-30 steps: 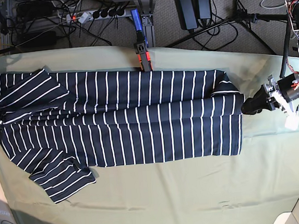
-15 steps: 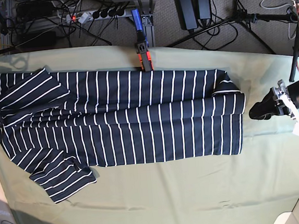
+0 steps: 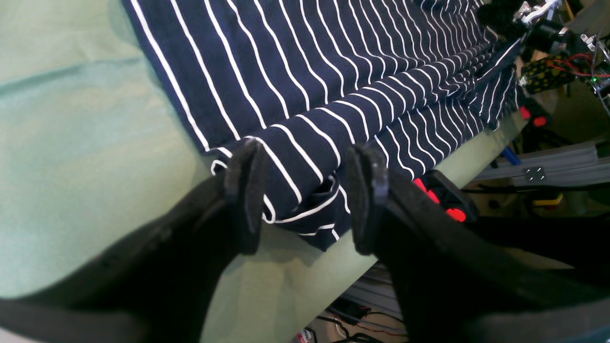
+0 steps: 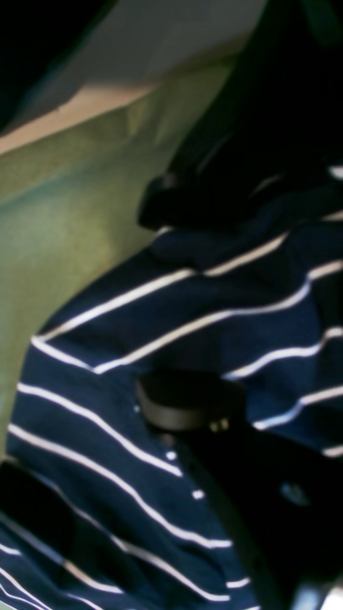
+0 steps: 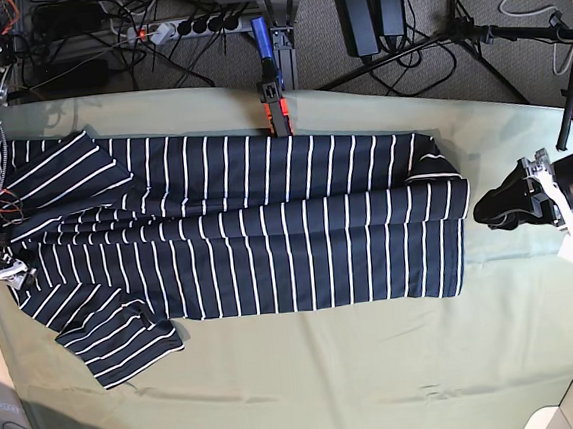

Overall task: Fold the T-shirt properly
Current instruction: 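Grasp the folded shirt side again with the left gripper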

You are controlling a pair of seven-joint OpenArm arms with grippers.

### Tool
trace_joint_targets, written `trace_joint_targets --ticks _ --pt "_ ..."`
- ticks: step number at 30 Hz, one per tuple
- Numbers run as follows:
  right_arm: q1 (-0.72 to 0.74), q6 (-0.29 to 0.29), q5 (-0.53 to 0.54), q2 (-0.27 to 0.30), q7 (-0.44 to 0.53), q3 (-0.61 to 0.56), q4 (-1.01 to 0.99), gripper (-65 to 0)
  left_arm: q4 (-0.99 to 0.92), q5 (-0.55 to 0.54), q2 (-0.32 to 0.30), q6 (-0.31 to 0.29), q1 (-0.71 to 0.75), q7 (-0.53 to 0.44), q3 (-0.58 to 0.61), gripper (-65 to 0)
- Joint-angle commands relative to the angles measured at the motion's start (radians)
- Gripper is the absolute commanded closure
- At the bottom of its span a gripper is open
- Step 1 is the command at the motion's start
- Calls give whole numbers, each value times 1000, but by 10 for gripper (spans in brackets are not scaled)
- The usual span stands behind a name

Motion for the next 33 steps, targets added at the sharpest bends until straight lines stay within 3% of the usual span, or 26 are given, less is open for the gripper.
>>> trace_joint_targets --ticks 1,7,14,17,24,33 --pt "19 3 18 13 12 5 27 -447 14 -24 -20 -16 -17 -23 -10 -307" --pt "19 9 19 -14 7 -8 43 -447 14 20 -20 -16 -16 -53 -10 -307" --pt "19 10 29 -19 6 -61 43 -446 -35 224 -16 -16 -24 -198 -10 -307" --pt "19 10 30 -19 5 -61 43 -446 -131 277 13 -16 -73 -235 -10 -307" --pt "17 10 29 -19 -5 -61 43 -446 -447 280 111 -16 -292 -238 -10 -307" --pt "17 11 30 -19 -45 -61 43 -446 -659 362 230 -16 -426 -290 2 -307"
